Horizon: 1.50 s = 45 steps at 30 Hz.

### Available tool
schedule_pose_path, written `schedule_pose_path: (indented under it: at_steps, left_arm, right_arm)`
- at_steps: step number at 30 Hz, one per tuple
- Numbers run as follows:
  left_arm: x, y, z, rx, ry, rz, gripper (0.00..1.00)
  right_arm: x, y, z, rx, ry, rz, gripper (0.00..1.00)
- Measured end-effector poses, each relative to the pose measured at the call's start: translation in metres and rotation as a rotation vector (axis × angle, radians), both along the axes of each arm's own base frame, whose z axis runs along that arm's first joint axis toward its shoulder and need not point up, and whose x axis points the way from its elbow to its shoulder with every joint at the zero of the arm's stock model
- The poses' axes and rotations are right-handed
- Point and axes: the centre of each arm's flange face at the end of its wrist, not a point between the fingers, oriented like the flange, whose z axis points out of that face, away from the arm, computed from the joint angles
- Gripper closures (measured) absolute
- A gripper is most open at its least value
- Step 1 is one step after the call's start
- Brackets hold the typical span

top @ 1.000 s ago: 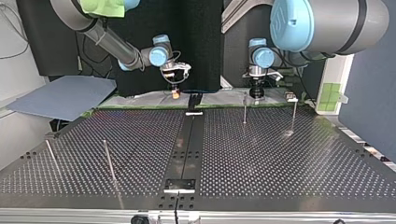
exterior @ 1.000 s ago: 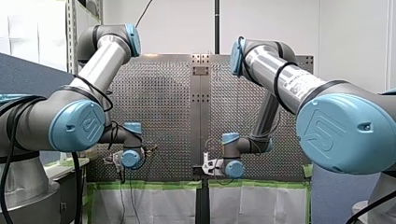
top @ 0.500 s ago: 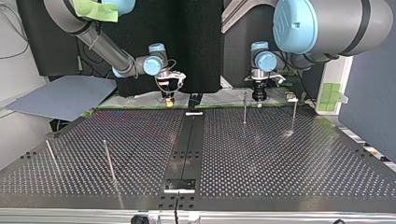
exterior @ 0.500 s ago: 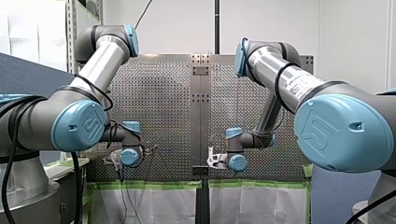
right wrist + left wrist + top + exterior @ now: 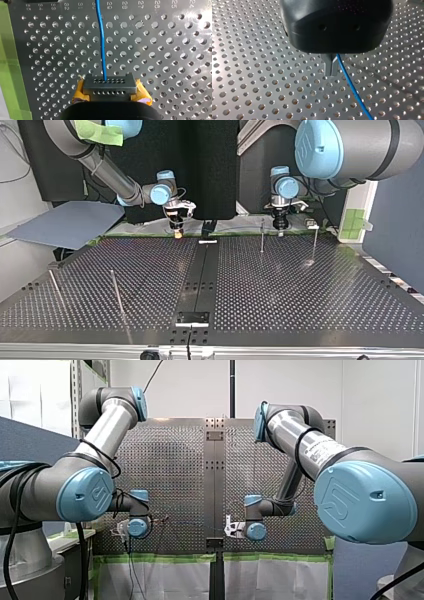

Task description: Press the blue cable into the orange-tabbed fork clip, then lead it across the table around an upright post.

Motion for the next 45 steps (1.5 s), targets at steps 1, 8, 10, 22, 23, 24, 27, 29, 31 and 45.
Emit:
schedule_pose_path:
  at_steps: [1, 8, 10, 22, 23, 24, 27, 29, 31, 45]
  left_arm:
    - [-0.001, 0.0, -0.001, 0.002, 0.007, -0.004, 1.0]
    - [-0.006, 0.003, -0.006, 0.034, 0.07, -0.01, 0.56]
    - [-0.007, 0.005, -0.007, 0.044, 0.09, -0.01, 0.48]
    - [-0.02, 0.003, -0.016, 0.108, 0.211, -0.066, 0.02]
    - [-0.021, 0.003, -0.017, 0.11, 0.221, -0.074, 0.02]
    - [-0.023, 0.002, -0.018, 0.111, 0.233, -0.086, 0.02]
    - [-0.029, 0.0, -0.02, 0.107, 0.268, -0.117, 0.02]
    - [-0.033, 0.0, -0.021, 0.103, 0.288, -0.135, 0.02]
    - [-0.04, -0.001, -0.018, 0.095, 0.31, -0.156, 0.02]
    - [-0.084, -0.002, 0.019, 0.047, 0.31, -0.174, 0.02]
  right_arm:
    - [0.0, 0.0, 0.0, 0.0, 0.0, 0.0, 1.0]
    - [0.0, 0.0, 0.0, 0.0, 0.005, 0.002, 1.0]
    - [0.0, 0.0, 0.0, 0.0, 0.006, 0.002, 1.0]
    - [0.0, 0.001, 0.0, 0.002, 0.009, 0.003, 1.0]
    - [0.0, 0.001, -0.001, 0.003, 0.01, 0.003, 1.0]
    - [0.0, 0.001, -0.001, 0.004, 0.01, 0.003, 1.0]
    - [0.0, 0.001, -0.001, 0.007, 0.012, 0.003, 1.0]
    - [-0.001, 0.001, -0.001, 0.008, 0.013, 0.003, 1.0]
    - [-0.001, 0.002, -0.001, 0.011, 0.015, 0.003, 1.0]
    - [0.0, 0.004, -0.002, 0.022, 0.028, 0.007, 1.0]
